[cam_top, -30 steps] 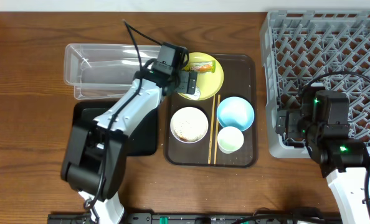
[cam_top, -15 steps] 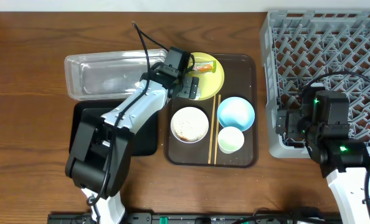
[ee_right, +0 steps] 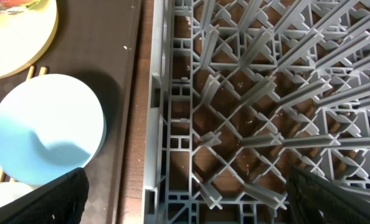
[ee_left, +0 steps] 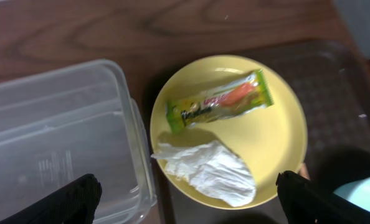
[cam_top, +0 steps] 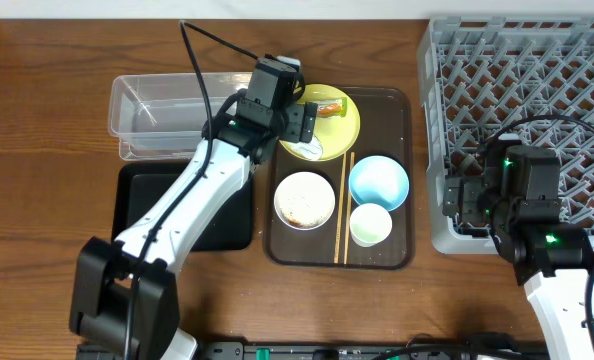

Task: Sort waste into correct bins and load items into the dishwasher rack
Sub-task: 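Grasp the white tissue on the yellow plate with the left gripper, then carry the tissue into the clear plastic container and release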

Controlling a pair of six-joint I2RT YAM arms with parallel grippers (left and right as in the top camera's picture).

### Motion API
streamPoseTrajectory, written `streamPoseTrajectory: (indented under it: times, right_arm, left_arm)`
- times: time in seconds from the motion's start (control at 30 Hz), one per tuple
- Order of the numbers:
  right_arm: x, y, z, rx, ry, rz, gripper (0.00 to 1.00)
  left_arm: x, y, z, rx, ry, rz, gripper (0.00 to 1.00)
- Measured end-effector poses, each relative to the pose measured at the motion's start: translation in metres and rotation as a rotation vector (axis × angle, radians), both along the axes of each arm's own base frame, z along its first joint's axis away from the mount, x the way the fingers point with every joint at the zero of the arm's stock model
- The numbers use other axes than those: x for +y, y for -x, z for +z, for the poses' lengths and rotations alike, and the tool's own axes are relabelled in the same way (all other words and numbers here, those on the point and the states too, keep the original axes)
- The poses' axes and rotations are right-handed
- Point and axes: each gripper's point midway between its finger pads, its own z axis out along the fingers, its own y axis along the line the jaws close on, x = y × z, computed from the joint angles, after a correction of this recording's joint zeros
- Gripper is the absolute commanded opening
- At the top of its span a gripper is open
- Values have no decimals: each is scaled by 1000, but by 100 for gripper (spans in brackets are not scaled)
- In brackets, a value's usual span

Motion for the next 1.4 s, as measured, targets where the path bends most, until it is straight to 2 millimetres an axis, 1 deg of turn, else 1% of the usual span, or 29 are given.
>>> streamPoseTrajectory:
  times: [0.1,0.23,0.3,0.37,0.47,0.53,0.63,0.73,0.83,0.87,0.9,0.93,1.0,1.1,1.13,1.23,1.3,1.33,1.4]
  right_arm:
    - [0,0,0,0,0,0,99]
    - [0,0,0,0,0,0,99]
    - [0,0,0,0,0,0,99]
    - [0,0,0,2,0,0,99]
    - [0,1,0,3,0,0,99]
    - [0,1,0,3,0,0,99]
    - [0,1,0,3,0,0,99]
    - [0,1,0,3,0,0,99]
    - [0,0,0,2,0,0,99]
    - [0,1,0,3,0,0,99]
    - [0,1,0,3,0,0,99]
    - [0,1,0,3,0,0,99]
    - [0,1,0,3,0,0,99]
    - [0,1,0,3,0,0,99]
    - [0,1,0,3,0,0,99]
    - [0,1,0,3,0,0,99]
    - [0,1,0,3,0,0,99]
    - [0,1,0,3,0,0,99]
    - [0,1,0,3,0,0,99]
  left_arm:
    - [-11,5,3,0,18,-34,93]
    - [-31,13,-11,39,27,-90,93]
    - [-39,16,-24,67,19,-109,93]
    - [-44,18,-43,106,7,-122,93]
    - [-46,17,-74,164,-14,-124,93]
    - [-47,16,-90,189,-24,-125,93]
    - [-49,14,-108,208,-33,-124,93]
    - [-49,13,-122,224,-41,-124,92]
    - [-48,15,-137,256,-55,-122,84]
    - [-47,16,-142,265,-59,-120,76]
    - [-47,17,-146,273,-62,-119,67]
    - [-46,18,-148,278,-68,-124,62]
    - [-46,18,-151,283,-71,-122,48]
    - [-46,18,-151,281,-73,-127,29]
    - [-46,19,-151,283,-73,-127,25]
    - [-46,18,-146,275,-75,-134,24]
    - [-47,18,-138,263,-66,-135,24]
    - [-47,16,-132,250,-60,-135,24]
    - [-46,13,-111,210,-42,-131,25]
